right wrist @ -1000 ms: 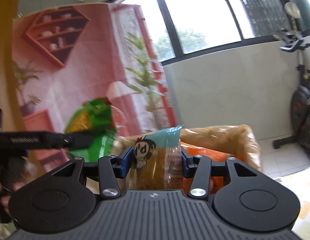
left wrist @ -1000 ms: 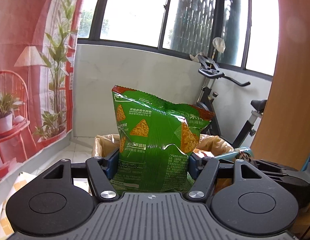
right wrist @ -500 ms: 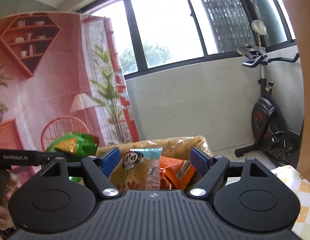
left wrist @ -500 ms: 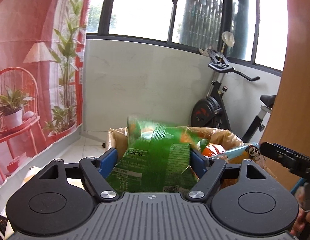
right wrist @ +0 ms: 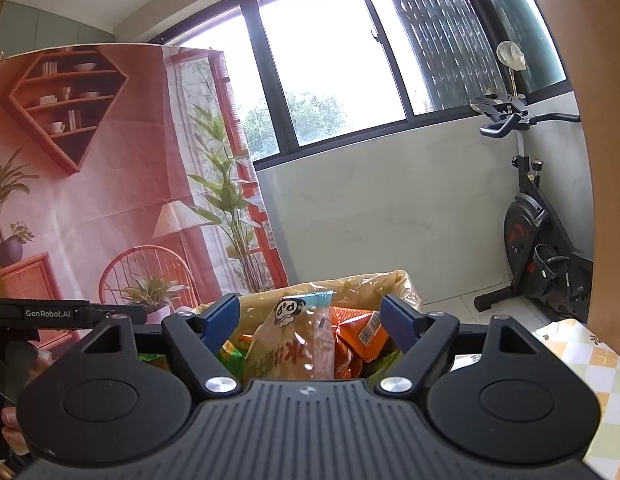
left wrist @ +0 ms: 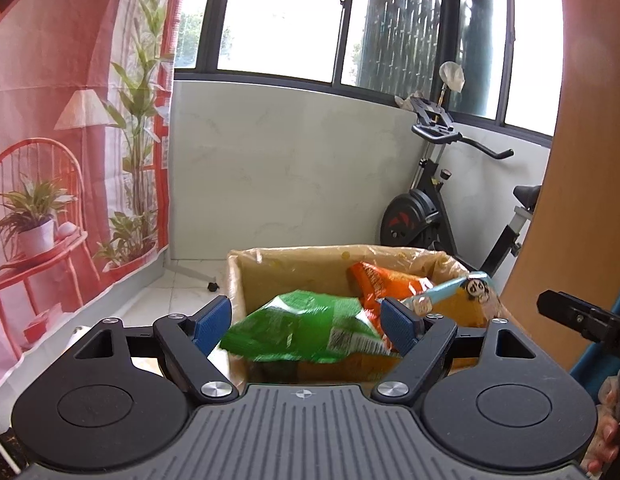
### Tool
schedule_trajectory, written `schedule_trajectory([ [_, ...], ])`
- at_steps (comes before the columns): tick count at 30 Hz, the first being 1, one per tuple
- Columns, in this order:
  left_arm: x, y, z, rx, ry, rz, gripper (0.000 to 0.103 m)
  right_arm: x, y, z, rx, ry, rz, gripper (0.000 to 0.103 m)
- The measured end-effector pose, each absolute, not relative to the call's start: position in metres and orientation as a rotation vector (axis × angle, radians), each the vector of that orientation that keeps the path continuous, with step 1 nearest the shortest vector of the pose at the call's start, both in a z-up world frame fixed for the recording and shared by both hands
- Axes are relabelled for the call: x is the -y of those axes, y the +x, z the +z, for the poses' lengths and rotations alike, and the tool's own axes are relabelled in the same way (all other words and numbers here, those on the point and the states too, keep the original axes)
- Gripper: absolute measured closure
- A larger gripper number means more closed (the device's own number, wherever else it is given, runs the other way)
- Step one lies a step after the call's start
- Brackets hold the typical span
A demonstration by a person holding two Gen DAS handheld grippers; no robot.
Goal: Organize snacks
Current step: 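Open both tools to drop the two bags into the box, then move the left tool to the dark round snack while the right approaches the white cracker pack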
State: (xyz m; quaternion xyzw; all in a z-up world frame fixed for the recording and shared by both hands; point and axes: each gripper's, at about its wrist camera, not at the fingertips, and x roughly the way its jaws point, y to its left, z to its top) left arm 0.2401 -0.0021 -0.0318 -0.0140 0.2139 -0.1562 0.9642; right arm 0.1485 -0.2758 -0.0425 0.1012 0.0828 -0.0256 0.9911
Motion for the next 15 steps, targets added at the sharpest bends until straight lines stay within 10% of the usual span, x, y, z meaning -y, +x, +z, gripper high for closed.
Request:
schedule_trajectory([
  [15,-0.049,0.17,-0.084,-0.601,-0.141,-0.232,0.02,0.274,0.1,-0.079,-0.232,0.248,-0.073,0.022],
])
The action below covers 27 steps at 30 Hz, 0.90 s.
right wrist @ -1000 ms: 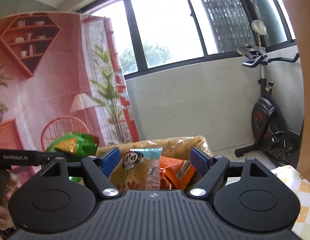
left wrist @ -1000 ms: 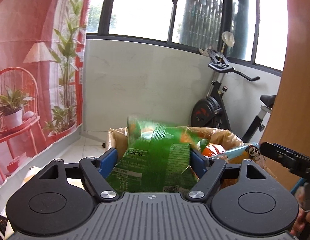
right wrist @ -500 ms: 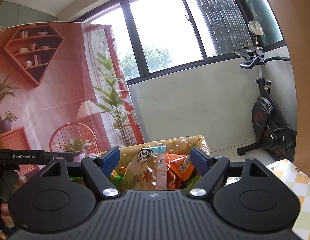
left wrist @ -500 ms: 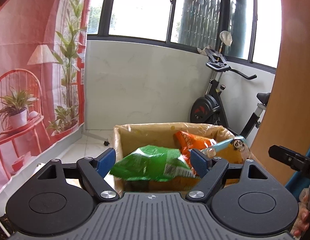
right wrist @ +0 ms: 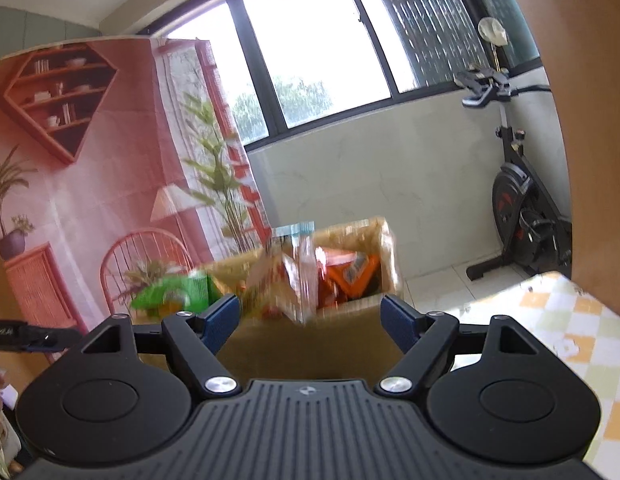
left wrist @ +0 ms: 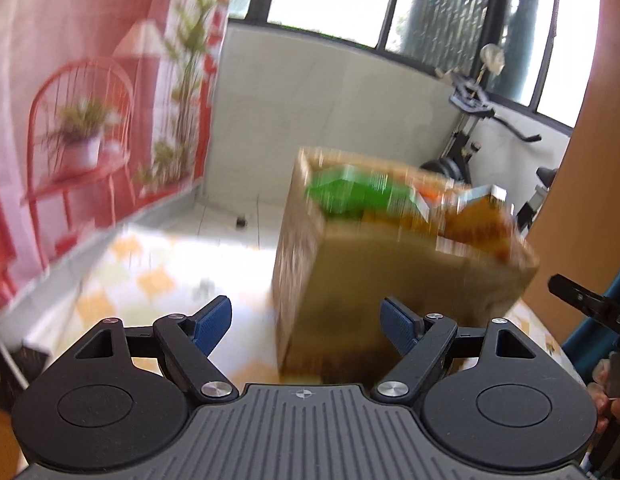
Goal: Organize snacks
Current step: 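Move the left tool to the dark round snack while the right approaches the white cracker pack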
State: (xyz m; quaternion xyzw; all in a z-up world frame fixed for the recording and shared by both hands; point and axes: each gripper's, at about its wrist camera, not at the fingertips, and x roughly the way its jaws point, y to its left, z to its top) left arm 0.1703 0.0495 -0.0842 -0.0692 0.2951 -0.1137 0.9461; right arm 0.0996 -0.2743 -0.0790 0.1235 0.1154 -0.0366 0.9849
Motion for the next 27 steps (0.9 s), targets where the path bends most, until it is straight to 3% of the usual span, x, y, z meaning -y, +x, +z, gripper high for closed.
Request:
schedule_trajectory([
  [11,-0.04,0.131,-0.182,-0.777,-0.022,-0.285,0.02,0.249,0.093,-0.15,-0.411,0.244,-0.052,0.022],
  [27,-0.025,0.115,-0.231,-0.928,0.089,-0.396,0.021,0.23,0.09,-0.198,-0.566,0.208,-0.039,0.023],
])
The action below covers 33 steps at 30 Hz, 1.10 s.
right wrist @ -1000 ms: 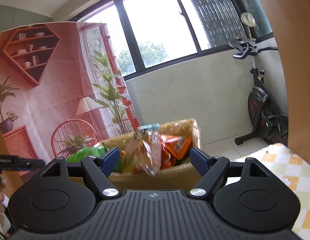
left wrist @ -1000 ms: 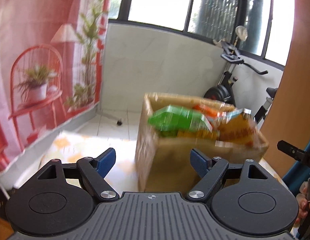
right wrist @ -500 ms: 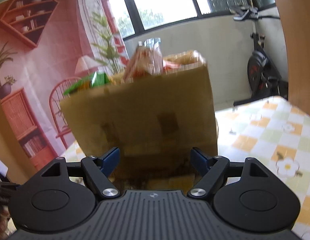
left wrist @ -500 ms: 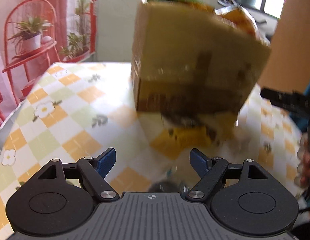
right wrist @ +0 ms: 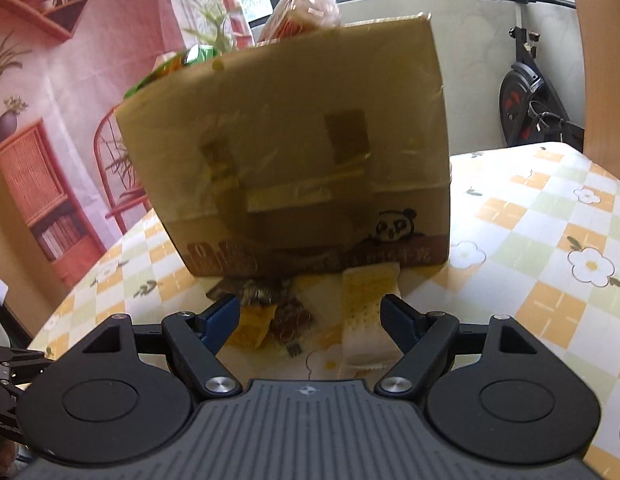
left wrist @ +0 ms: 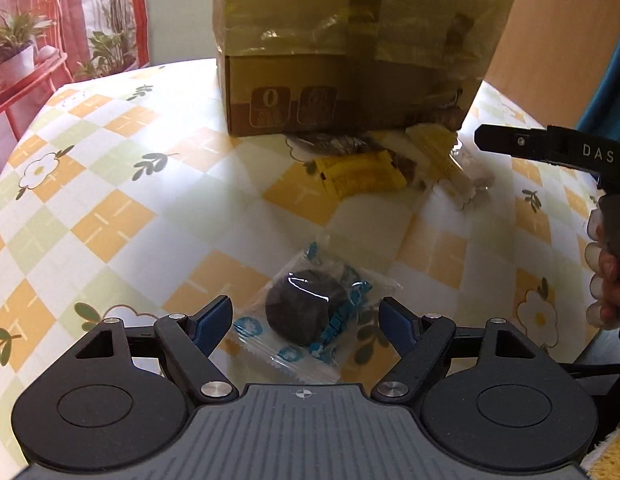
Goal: Organize snacks
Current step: 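Move the left tool to the dark round snack while the right approaches the white cracker pack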
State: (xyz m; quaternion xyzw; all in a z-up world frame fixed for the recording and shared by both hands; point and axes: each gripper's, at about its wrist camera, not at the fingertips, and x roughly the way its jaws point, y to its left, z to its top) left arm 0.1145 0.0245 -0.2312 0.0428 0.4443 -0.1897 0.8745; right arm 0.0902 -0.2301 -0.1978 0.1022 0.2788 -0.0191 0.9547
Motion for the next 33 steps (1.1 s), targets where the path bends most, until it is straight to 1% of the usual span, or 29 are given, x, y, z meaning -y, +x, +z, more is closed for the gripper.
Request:
schedule_trajectory([
  [1,-0.024,0.114,-0.232,-0.926,0.096,-0.395,0.023,0.23,0.09,-0.199,-0.57,0.204,-0.039,0.023],
  [2,-0.022,0.118,-0.232,-0.923,0.103,-0.392,0.028,0.23,0.091,-0.201,-0.575,0.202,-0.041,0.023],
  [3,-0.022,0.118,-0.233,-0.921,0.108,-0.389,0.031,0.23,0.091,-0.202,-0.579,0.201,-0.043,0.023],
  [4,-0.022,0.121,-0.234,-0.921,0.11,-0.386,0.038,0.23,0.091,-0.203,-0.583,0.201,-0.045,0.023],
  [7,-0.026,0.126,-0.235,-0.916,0.076,-0.39,0.04,0.233,0.092,-0.207,-0.595,0.198,-0.053,0.023],
  [17,-0.03,0.153,-0.237,-0.901,0.018,-0.299,0.042,0.247,0.109,-0.22,-0.596,0.11,-0.097,0.023],
  [24,-0.031,0.154,-0.238,-0.867,-0.002,-0.268,0.042,0.26,0.133,-0.239,-0.597,0.059,-0.117,0.023],
  [26,-0.033,0.153,-0.239,-0.859,-0.017,-0.261,0.042,0.258,0.138,-0.244,-0.61,0.032,-0.105,0.026],
  [30,-0.031,0.15,-0.239,-0.843,-0.017,-0.245,0.041,0.257,0.141,-0.247,-0.621,0.02,-0.105,0.027],
  [32,-0.029,0.149,-0.24,-0.834,-0.009,-0.237,0.041,0.258,0.142,-0.249,-0.634,0.035,-0.105,0.035],
  [33,-0.029,0.148,-0.24,-0.83,-0.003,-0.234,0.041,0.259,0.143,-0.25,-0.641,0.039,-0.102,0.036],
])
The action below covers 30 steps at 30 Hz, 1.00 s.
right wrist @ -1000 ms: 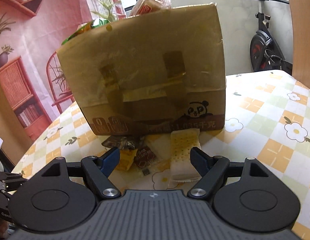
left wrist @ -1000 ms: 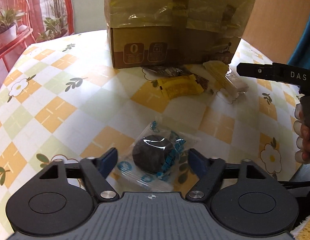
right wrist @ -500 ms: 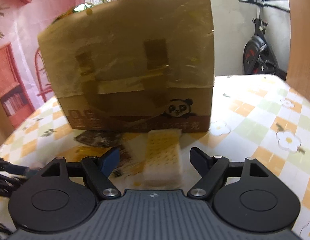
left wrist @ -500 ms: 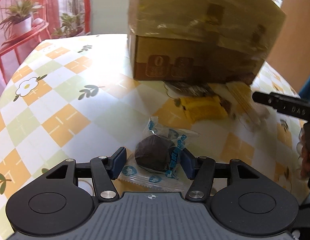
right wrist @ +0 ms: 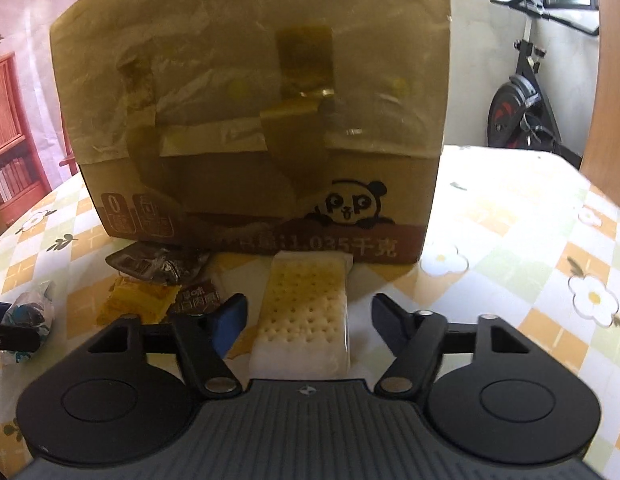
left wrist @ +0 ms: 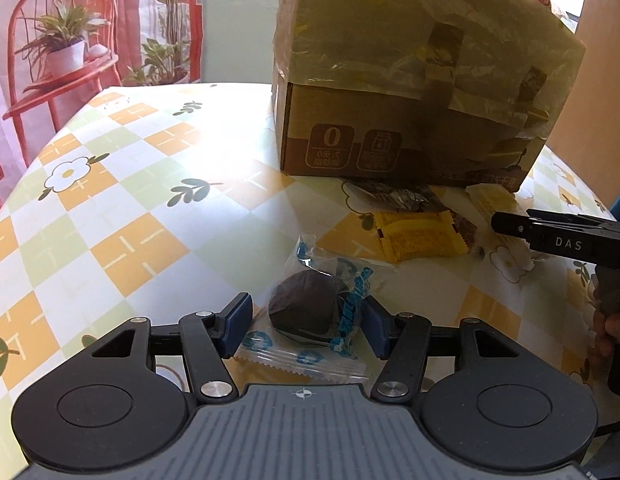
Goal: Organize snacks
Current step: 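Move the left tool to the dark round snack while the right approaches the white cracker pack, then close the left tool on the dark round snack while the right grasps the white cracker pack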
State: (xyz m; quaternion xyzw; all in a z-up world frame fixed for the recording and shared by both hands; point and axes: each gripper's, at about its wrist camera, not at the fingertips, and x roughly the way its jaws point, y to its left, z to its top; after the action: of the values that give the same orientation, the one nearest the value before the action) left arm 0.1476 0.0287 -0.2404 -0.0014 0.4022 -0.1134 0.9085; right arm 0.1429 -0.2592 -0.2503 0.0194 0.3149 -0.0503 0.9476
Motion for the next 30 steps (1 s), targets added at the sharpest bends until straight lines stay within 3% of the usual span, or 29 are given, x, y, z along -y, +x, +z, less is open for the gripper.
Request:
schedule_trajectory([
  [11,-0.024,0.142,-0.243,-0.794,0.044,-0.223,0.041,0.259,0.144,-0.254,-0.662,0.041,-0.129,0.041],
  [30,-0.028,0.138,-0.244,-0.779,0.035,-0.227,0.041,0.248,0.152,-0.257,-0.687,-0.033,-0.141,0.039],
])
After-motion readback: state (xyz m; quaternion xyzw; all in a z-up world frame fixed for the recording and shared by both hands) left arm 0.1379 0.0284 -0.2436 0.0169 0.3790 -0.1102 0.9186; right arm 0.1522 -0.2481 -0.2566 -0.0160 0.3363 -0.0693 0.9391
